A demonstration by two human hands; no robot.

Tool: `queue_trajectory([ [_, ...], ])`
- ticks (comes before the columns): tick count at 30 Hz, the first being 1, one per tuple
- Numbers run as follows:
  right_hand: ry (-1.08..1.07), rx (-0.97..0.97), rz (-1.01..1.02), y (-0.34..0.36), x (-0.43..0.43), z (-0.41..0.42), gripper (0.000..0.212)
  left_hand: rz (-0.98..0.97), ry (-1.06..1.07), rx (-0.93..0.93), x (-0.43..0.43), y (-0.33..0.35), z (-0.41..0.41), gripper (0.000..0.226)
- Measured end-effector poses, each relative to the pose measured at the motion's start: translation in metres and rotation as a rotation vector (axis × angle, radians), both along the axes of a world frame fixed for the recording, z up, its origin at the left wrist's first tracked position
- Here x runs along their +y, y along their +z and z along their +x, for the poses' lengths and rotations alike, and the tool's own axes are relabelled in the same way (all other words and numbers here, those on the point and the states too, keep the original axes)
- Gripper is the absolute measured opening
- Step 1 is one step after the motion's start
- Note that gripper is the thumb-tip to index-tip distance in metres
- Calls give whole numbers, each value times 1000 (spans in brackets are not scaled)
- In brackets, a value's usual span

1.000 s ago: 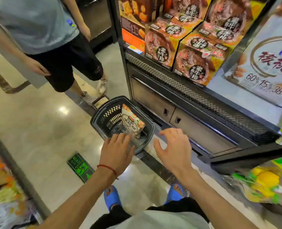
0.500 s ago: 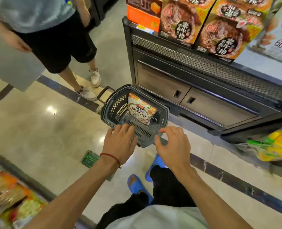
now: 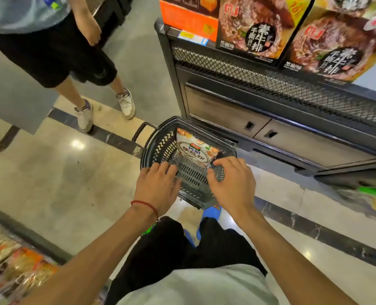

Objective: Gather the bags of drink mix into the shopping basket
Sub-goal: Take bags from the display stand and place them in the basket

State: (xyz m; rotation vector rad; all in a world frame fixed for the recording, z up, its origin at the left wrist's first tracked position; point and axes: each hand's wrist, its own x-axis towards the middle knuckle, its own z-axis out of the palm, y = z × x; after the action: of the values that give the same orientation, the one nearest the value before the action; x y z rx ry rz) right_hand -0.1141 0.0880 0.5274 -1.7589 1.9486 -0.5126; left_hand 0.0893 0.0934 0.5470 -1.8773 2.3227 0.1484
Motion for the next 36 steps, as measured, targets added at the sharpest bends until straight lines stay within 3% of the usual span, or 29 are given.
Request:
queue_trajectory([
  [9, -197, 10, 94, -33, -19, 35, 30, 147, -121, 26, -65, -45, 25, 30],
  [17, -433, 42, 174, -106, -21, 89, 23, 292, -218, 43, -122, -115, 62, 35],
  [25, -513, 18, 284, -228, -37, 116, 16, 398, -280, -16, -141, -244, 87, 36],
  [31, -439, 6, 372, -344, -53, 113, 44, 525, -272, -71, -147, -346, 94, 41],
  [36, -462, -15, 430, -434, -76, 101, 28, 555, -184, -91, -173, -429, 96, 44],
])
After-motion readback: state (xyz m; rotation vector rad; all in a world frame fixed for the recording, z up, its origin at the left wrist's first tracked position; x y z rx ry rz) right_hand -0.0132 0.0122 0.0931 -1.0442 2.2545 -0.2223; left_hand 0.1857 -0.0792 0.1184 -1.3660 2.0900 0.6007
